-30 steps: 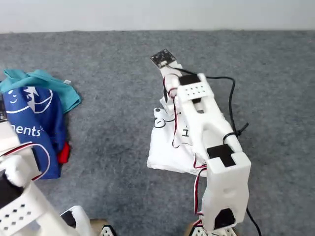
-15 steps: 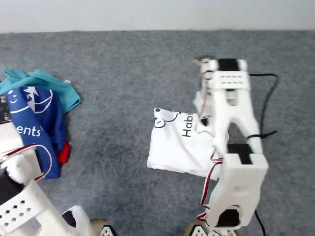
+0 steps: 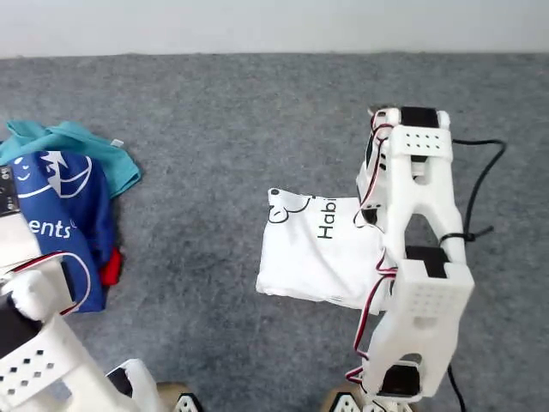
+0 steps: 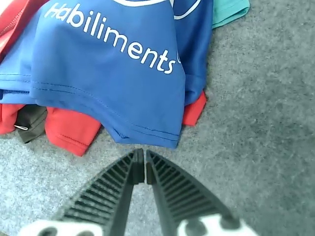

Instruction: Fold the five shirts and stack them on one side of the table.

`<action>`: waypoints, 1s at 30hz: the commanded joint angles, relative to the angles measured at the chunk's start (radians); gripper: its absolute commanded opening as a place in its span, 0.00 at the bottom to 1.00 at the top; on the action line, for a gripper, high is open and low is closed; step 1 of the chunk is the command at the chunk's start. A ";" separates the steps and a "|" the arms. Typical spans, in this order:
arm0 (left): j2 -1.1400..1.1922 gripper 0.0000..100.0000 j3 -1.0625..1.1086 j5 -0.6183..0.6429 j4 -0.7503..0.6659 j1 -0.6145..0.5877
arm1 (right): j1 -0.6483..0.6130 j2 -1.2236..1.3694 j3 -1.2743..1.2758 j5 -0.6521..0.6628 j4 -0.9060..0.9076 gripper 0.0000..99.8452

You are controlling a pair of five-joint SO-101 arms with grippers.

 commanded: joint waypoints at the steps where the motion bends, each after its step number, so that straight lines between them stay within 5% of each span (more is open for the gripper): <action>1: -0.006 0.01 -0.005 -0.003 0.009 -0.005 | 0.015 0.001 -0.012 -0.038 -0.012 0.13; 30: -0.006 0.01 -0.004 -0.003 0.011 -0.005 | 0.012 0.045 -0.008 -0.048 -0.058 0.12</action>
